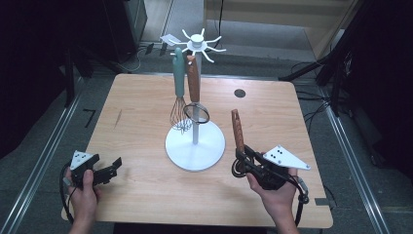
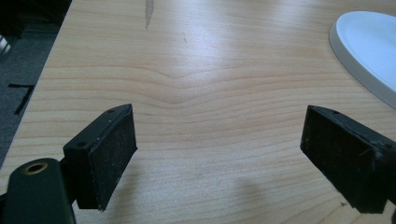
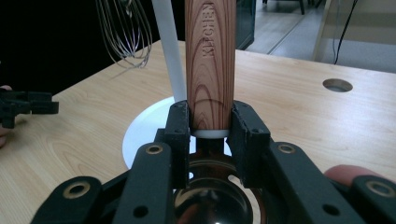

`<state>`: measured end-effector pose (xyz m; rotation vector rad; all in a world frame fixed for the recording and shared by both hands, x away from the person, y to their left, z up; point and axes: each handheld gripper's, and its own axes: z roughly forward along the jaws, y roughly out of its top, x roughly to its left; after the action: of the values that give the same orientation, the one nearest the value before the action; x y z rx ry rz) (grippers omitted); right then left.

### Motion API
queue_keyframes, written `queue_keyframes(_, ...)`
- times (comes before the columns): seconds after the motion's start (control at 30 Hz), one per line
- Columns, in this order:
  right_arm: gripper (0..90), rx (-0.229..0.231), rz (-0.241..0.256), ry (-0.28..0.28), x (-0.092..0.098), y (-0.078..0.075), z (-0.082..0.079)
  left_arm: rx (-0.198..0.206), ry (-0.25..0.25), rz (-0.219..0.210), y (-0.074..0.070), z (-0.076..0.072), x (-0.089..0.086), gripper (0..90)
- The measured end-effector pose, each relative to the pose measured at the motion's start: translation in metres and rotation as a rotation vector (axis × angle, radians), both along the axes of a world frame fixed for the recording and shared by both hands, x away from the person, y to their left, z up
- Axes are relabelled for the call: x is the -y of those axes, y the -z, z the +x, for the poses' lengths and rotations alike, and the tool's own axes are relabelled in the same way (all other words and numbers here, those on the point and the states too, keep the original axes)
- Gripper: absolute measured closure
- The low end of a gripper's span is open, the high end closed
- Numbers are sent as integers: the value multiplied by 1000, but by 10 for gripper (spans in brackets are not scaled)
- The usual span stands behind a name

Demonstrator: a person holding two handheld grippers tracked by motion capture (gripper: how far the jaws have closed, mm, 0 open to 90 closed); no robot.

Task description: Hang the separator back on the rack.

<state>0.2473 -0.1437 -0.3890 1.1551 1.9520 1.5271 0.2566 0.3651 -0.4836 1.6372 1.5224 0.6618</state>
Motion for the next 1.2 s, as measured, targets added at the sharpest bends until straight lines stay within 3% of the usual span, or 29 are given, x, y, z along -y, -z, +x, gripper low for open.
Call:
queue_keyframes(0.8, 719, 64, 35, -28, -12, -24, 5, -7, -8, 5, 0, 1, 0, 110)
queue_keyframes(1.2, 719, 74, 48, -35, -15, -31, 5, -2, -10, 12, 0, 0, 1, 109)
